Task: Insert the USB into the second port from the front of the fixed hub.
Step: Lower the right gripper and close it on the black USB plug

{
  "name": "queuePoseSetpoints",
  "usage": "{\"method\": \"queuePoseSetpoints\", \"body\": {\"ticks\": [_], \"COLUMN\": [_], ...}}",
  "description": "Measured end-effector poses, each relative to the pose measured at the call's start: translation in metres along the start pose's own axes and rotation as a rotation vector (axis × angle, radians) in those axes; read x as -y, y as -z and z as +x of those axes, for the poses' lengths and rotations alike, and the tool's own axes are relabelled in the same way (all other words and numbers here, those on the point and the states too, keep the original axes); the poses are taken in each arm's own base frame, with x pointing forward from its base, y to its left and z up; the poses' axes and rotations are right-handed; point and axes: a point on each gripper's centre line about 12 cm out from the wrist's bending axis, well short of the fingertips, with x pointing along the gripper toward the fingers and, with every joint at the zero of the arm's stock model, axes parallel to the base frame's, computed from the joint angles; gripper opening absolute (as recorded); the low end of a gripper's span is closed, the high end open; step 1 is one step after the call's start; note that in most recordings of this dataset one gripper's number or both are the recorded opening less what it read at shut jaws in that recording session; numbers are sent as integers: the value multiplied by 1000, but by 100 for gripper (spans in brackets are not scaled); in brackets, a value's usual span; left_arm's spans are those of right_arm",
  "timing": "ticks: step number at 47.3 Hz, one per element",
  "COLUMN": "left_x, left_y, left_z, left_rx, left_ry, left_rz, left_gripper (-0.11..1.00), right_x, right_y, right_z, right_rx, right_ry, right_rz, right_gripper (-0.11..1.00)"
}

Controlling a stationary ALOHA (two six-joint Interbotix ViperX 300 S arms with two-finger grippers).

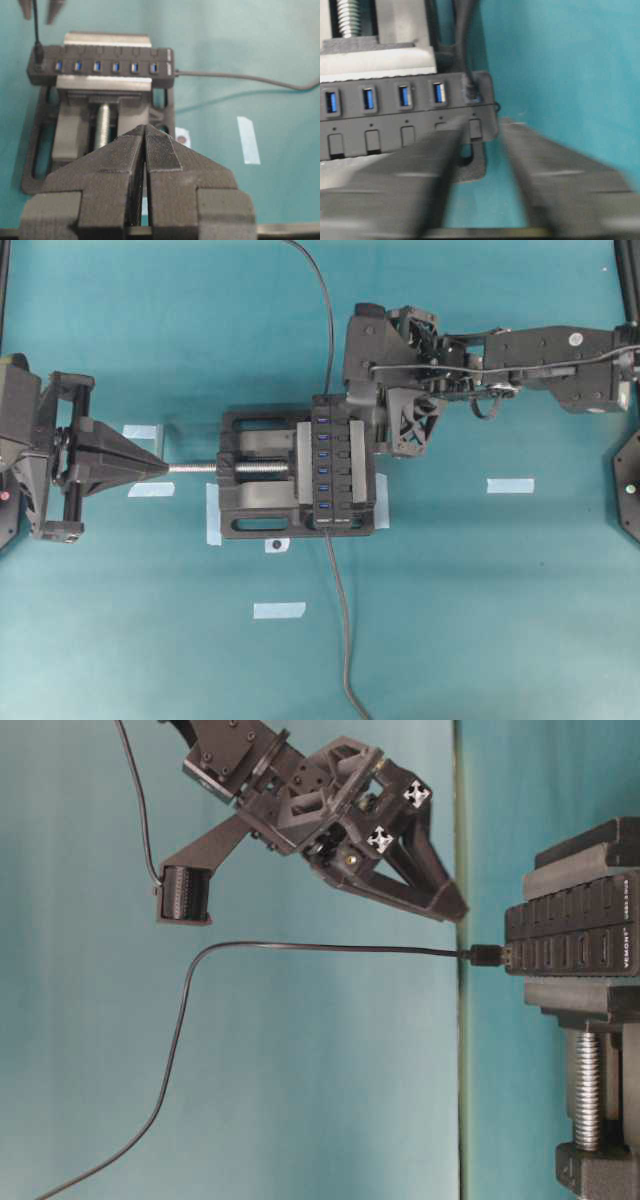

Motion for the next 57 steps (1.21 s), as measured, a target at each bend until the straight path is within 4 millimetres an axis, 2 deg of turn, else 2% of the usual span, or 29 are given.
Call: {"method": "queuePoseSetpoints", "body": {"ticks": [3, 6, 33, 49, 57], "left_x": [0, 0, 0, 0, 0], "left_y": [-1, 0, -2, -2, -2], "left_z": [0, 0, -1, -1, -1], "left_rx": [3, 0, 8, 9, 11], "left_ry": [0, 0, 0, 1, 1], "left_rz": [0, 0, 0, 0, 0], "left_gripper": [0, 0, 0, 0, 0], "right_x": [0, 0, -1, -1, -1], "right_y": [-1, -1, -10, -12, -12], "right_z": [1, 3, 31, 32, 32], "right_rx": [0, -3, -12, -9, -10], "right_ry": [0, 0, -6, -5, -5], "right_rz": [0, 0, -3, -4, -4], "right_gripper": [84, 90, 87, 86, 76]}}
